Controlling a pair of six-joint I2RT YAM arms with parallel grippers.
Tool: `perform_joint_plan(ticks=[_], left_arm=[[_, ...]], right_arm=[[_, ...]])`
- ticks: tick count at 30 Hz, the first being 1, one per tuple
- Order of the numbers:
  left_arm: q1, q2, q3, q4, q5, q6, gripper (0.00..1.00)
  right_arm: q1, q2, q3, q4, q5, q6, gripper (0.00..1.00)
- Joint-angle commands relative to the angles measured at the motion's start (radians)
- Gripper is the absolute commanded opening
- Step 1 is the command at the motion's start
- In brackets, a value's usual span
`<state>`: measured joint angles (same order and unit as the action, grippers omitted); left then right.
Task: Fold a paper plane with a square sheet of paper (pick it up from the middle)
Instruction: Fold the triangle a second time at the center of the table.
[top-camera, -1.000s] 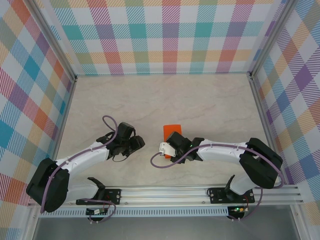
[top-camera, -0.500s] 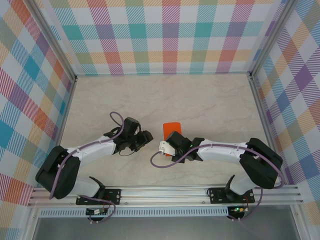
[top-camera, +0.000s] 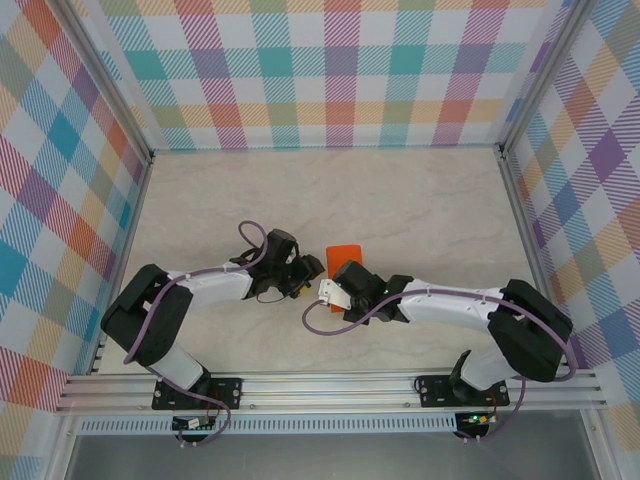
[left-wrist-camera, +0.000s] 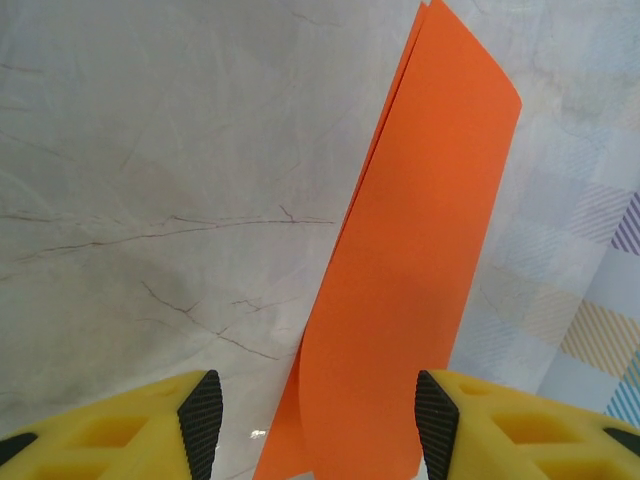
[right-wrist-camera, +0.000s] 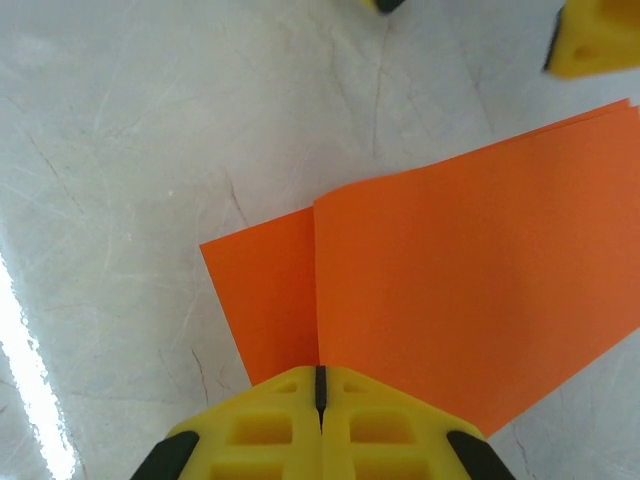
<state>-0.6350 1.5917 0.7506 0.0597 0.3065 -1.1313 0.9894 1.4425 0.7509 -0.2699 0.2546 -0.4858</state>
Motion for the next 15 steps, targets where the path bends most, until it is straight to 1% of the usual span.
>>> perform_joint_plan(ticks=[1,6,10,15], left_arm=[[-0.021,0.018,0.046,0.036,0.015,-0.034,0.56],[-0.04,0.059,0.081,0.048,0.029,-0.045,0.56],[-0.049,0.105,0.1,0.088,0.049,-0.066,0.56],[-0.056,0.133,0.117,0.085,0.049,-0.07,0.56]], right_arm=[[-0.002,-0.061,-0.033,0.033,0.009,0.061,0.0],[-0.002,-0.082,-0.053,0.045,0.021,0.096,0.0],[-0.002,-0.082,-0.063,0.06,0.027,0.107,0.0],[-0.002,-0.091,-0.07,0.071,0.042,0.116,0.0]])
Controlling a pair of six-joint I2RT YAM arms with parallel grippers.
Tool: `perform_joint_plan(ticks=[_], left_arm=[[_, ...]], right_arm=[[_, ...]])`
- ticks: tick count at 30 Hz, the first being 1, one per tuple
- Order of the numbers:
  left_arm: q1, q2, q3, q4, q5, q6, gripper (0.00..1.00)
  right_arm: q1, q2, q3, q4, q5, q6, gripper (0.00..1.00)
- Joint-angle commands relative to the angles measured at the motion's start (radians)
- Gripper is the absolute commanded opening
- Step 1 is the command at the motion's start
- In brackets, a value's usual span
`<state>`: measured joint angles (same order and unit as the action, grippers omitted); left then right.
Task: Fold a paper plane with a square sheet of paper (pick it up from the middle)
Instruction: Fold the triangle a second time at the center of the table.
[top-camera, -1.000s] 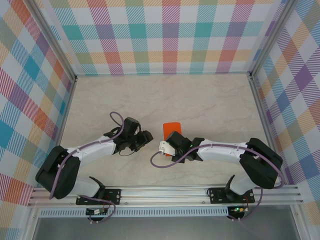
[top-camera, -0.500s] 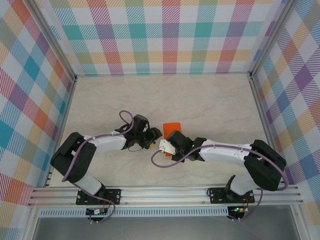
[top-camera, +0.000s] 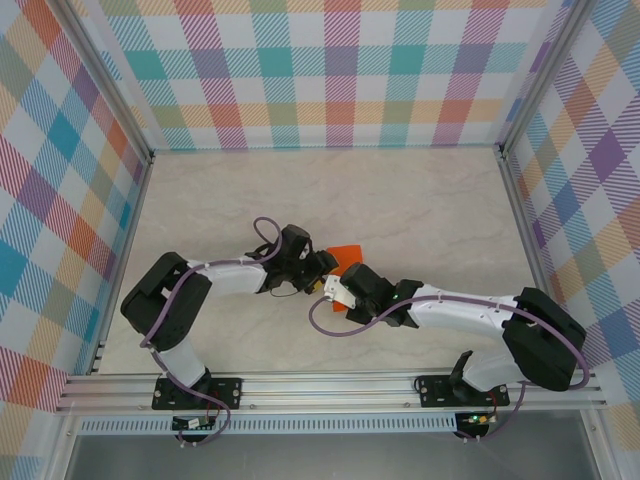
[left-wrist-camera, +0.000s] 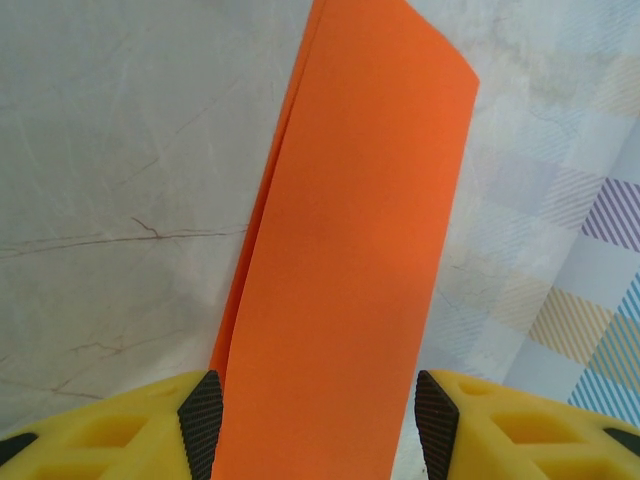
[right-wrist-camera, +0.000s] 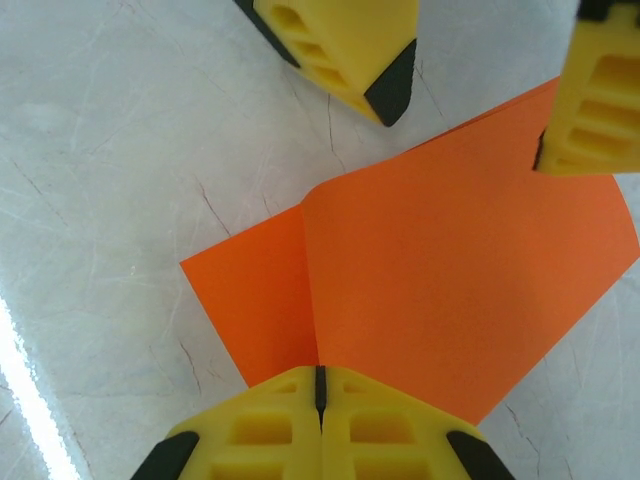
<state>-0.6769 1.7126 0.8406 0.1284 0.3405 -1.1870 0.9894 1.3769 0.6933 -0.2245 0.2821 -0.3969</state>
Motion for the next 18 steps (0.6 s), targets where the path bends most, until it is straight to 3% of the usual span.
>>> perform_joint_plan(ticks=[1,18], left_arm=[[-0.015,0.011,0.026,0.009,0.01,-0.016,0.56],[-0.042,0.045,0.033,0.072,0.021,-0.06,0.56]], right_arm=[[-0.002,-0.029,-0.015,0.027,0.015,0.029,0.0],[-0.002,-0.078,-0.048,0.057,0.01,0.065,0.0]])
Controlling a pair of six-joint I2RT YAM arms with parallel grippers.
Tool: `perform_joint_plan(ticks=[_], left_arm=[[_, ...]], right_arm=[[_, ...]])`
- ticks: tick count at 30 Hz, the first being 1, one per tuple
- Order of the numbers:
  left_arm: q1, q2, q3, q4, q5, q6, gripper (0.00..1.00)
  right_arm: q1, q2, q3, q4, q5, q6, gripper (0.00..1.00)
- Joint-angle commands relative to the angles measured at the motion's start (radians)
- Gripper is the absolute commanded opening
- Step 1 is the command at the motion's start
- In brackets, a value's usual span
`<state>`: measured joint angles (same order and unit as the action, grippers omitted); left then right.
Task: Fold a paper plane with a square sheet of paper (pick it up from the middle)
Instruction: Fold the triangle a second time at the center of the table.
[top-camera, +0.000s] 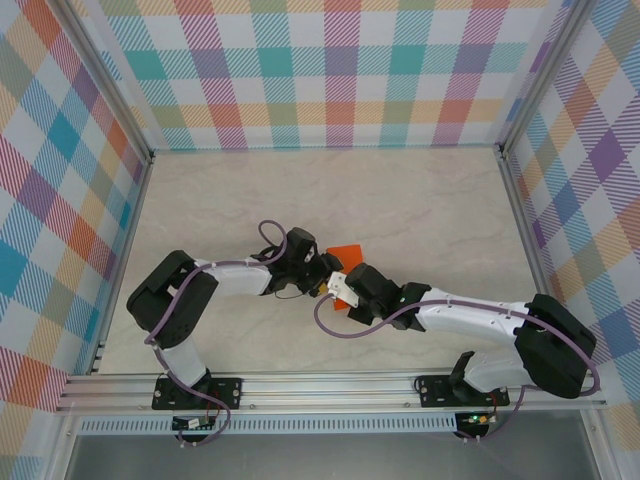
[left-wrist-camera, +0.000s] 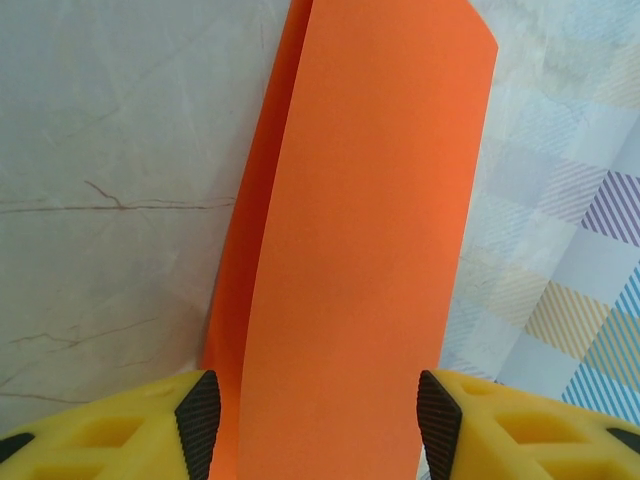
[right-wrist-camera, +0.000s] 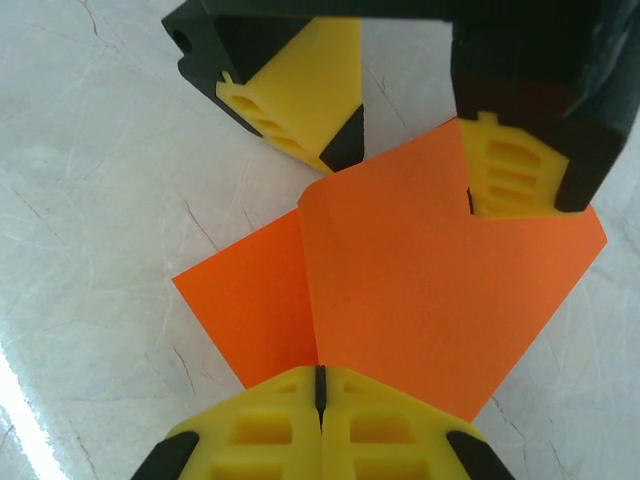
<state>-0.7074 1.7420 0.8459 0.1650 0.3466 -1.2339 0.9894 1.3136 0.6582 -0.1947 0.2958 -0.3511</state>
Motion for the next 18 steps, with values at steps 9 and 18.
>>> perform_joint_plan(ticks=[9,18], left_arm=[[-0.012,0.034,0.036,0.059,0.027,-0.018,0.43],[-0.013,0.025,0.092,-0.084,-0.009,0.073,0.08]], right_arm=[[-0.002,-0.017,-0.015,0.024,-0.011,0.032,0.02],[-0.001,-0.105,-0.009,0.01,-0.065,0.088,0.28]])
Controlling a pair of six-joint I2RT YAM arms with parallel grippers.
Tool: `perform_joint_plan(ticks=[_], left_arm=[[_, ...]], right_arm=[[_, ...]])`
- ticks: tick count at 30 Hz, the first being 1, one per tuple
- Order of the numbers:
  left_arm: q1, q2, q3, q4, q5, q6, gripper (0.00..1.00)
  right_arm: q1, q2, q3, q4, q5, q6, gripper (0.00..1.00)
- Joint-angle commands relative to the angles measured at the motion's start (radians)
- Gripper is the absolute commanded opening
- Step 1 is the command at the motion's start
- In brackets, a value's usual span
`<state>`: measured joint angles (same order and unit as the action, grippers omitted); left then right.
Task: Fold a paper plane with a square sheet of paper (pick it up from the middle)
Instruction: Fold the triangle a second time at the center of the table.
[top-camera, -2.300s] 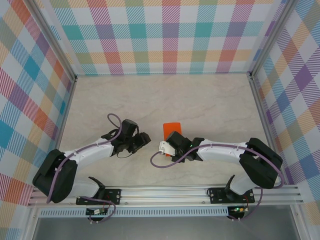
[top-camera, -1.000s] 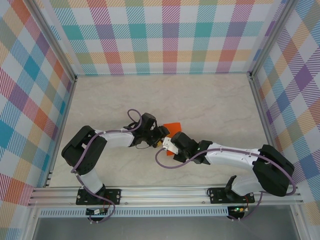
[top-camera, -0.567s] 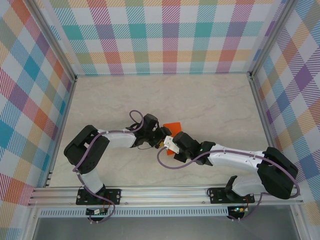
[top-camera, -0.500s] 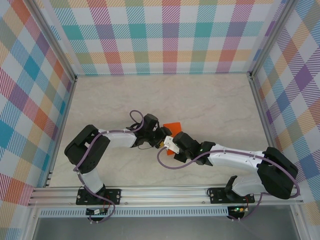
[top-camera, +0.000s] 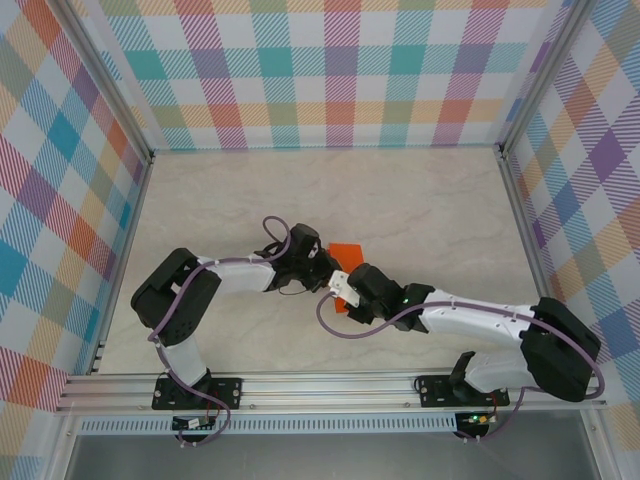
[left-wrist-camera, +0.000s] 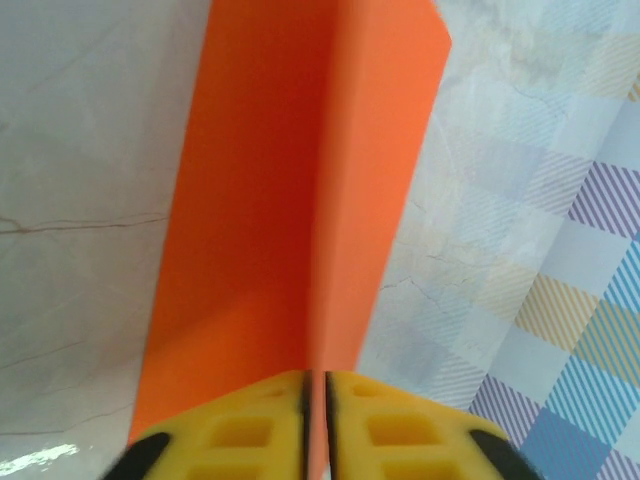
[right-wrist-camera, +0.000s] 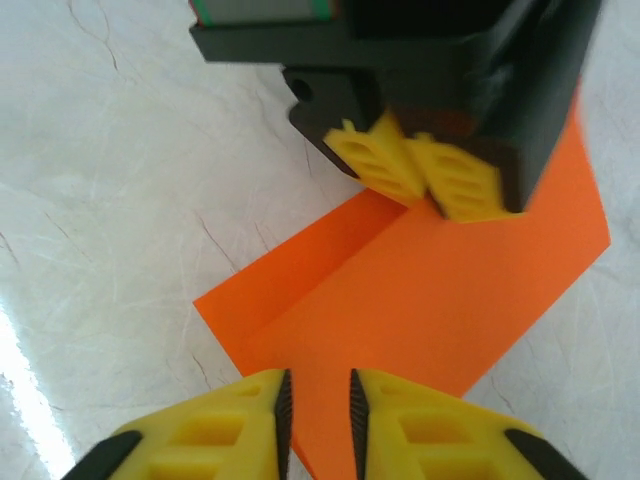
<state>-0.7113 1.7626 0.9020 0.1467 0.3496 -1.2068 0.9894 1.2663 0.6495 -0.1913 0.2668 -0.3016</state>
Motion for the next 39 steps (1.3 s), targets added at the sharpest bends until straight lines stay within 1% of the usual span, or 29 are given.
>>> perform_joint_plan(ticks=[1,3,6,10,12,13,17,20,22,24,26,28,30,31,33,36,39], left_arm=[[-0.01,0.006,0.045,-0.08,-0.014,0.058,0.06],[-0.009,0.006,0.054,-0.099,-0.011,0.081,0.02],[-0.01,0.006,0.073,-0.14,-0.011,0.121,0.0],[-0.01,-0.012,0.108,-0.239,-0.018,0.196,0.0],[-0.009,-0.033,0.123,-0.295,-0.027,0.235,0.0],[-0.008,-0.043,0.13,-0.32,-0.029,0.258,0.0],[-0.009,-0.073,0.166,-0.479,-0.054,0.353,0.0],[-0.01,-0.079,0.175,-0.541,-0.055,0.399,0.0],[-0.009,-0.086,0.168,-0.544,-0.059,0.398,0.0],[-0.01,-0.085,0.16,-0.517,-0.055,0.375,0.0],[-0.01,-0.072,0.16,-0.488,-0.039,0.348,0.0],[-0.009,-0.059,0.156,-0.452,-0.022,0.325,0.0],[-0.009,-0.048,0.155,-0.434,-0.013,0.306,0.06],[-0.009,-0.044,0.156,-0.433,-0.011,0.3,0.07],[-0.01,-0.035,0.156,-0.387,0.001,0.291,0.1],[-0.01,-0.027,0.16,-0.369,0.013,0.28,0.12],[-0.009,-0.022,0.16,-0.354,0.023,0.273,0.15]], right_arm=[[-0.002,-0.087,0.001,0.002,-0.035,0.058,0.31],[-0.001,-0.144,0.0,-0.004,-0.022,0.097,0.35],[-0.015,-0.235,-0.003,-0.025,0.035,0.227,0.43],[-0.093,-0.336,0.014,-0.137,0.053,0.524,0.59],[-0.132,-0.36,0.032,-0.227,0.076,0.67,0.71],[-0.151,-0.362,0.04,-0.258,0.069,0.717,0.71],[-0.253,-0.311,0.057,-0.321,-0.13,0.801,0.71],[-0.287,-0.235,0.084,-0.333,-0.232,0.834,0.69],[-0.287,-0.194,0.093,-0.311,-0.29,0.849,0.69],[-0.287,-0.165,0.083,-0.248,-0.385,0.863,0.69],[-0.283,-0.154,0.061,-0.182,-0.451,0.861,0.71],[-0.268,-0.161,0.05,-0.151,-0.472,0.85,0.73],[-0.231,-0.166,0.054,-0.15,-0.46,0.818,0.77],[-0.215,-0.159,0.058,-0.161,-0.444,0.806,0.77],[-0.191,-0.128,0.062,-0.177,-0.419,0.798,0.75],[-0.132,-0.07,0.069,-0.169,-0.387,0.794,0.72],[-0.068,-0.021,0.077,-0.143,-0.33,0.801,0.71]])
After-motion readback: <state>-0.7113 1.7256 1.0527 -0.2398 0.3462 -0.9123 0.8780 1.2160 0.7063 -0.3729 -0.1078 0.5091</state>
